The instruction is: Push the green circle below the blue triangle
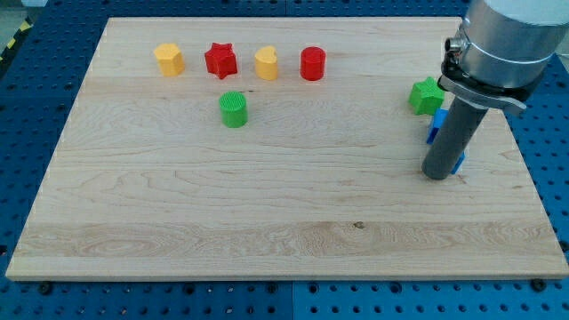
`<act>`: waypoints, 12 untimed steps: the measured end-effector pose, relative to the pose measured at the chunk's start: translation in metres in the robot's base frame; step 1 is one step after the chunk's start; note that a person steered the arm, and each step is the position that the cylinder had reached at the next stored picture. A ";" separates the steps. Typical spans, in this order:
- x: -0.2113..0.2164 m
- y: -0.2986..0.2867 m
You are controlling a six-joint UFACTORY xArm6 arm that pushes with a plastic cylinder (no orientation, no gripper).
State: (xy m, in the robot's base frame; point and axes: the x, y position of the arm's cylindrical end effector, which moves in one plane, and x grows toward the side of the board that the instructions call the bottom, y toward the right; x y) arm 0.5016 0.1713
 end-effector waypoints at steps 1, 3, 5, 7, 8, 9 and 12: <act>-0.013 -0.069; -0.056 -0.261; -0.115 -0.337; -0.116 -0.290; -0.112 -0.279; -0.095 -0.260; -0.072 -0.195</act>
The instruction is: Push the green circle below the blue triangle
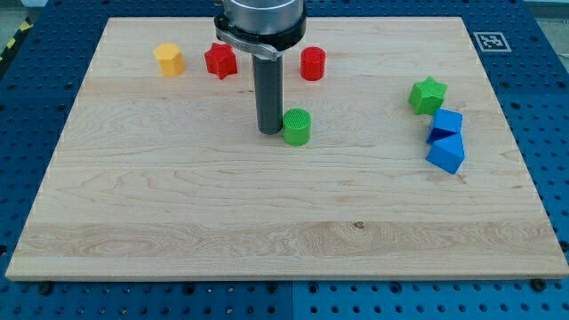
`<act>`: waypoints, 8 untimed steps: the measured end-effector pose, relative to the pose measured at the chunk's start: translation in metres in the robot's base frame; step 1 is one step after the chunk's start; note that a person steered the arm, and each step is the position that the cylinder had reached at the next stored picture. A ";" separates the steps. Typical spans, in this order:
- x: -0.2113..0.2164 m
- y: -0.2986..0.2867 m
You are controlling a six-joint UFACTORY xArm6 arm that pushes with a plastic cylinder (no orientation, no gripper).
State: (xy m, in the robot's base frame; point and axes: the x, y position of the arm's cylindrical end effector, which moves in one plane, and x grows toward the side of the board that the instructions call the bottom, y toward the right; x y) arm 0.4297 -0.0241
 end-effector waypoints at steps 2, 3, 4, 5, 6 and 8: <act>-0.004 0.035; -0.021 0.043; -0.025 0.063; -0.013 0.097; -0.001 0.109; -0.001 0.109</act>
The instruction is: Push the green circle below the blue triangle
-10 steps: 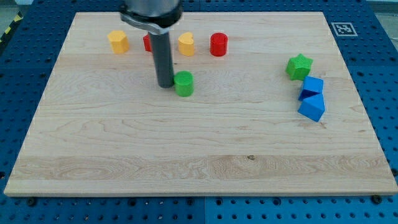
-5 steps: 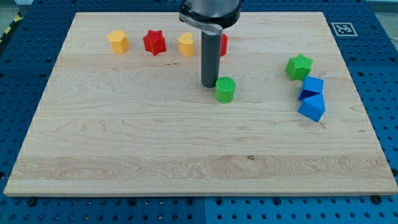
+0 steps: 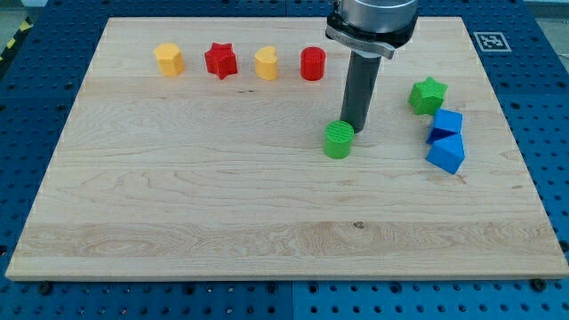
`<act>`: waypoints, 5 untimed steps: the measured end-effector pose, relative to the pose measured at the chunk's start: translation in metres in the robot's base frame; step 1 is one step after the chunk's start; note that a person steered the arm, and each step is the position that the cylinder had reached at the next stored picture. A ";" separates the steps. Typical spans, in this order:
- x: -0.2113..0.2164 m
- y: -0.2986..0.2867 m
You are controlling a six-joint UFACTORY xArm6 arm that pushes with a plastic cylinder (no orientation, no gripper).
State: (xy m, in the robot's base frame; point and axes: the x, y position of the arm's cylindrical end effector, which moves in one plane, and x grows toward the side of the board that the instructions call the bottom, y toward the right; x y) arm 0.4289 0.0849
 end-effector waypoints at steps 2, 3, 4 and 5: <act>0.000 -0.017; 0.000 -0.021; 0.000 -0.026; 0.000 -0.042</act>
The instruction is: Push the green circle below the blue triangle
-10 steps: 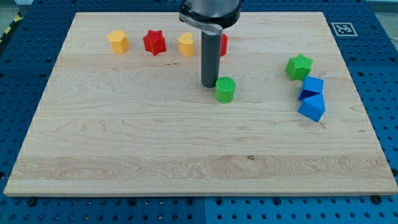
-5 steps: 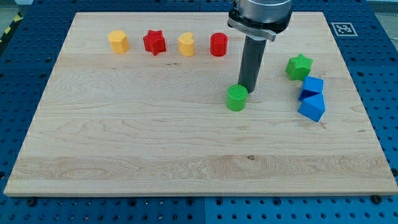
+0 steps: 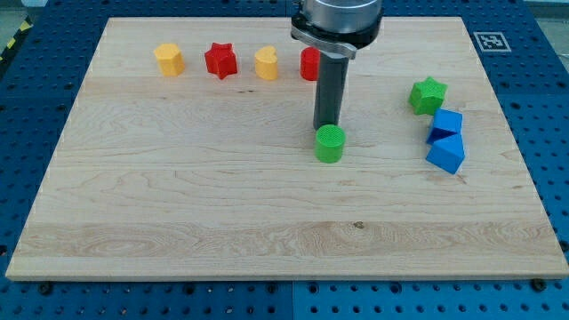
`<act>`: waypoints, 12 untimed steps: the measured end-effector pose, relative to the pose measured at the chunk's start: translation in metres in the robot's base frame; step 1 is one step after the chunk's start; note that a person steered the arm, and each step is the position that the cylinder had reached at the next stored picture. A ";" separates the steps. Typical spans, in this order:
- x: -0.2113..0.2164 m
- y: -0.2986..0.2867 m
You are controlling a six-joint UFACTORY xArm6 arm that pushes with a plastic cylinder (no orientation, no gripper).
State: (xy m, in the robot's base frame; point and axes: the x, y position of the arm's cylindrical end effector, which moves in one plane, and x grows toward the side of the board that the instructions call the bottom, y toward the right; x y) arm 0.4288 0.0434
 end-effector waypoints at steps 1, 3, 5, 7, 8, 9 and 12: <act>0.006 -0.007; 0.040 -0.005; 0.044 -0.003; 0.065 0.000; 0.067 -0.022; 0.072 -0.038; 0.096 0.021</act>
State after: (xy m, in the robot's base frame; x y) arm 0.5253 0.0647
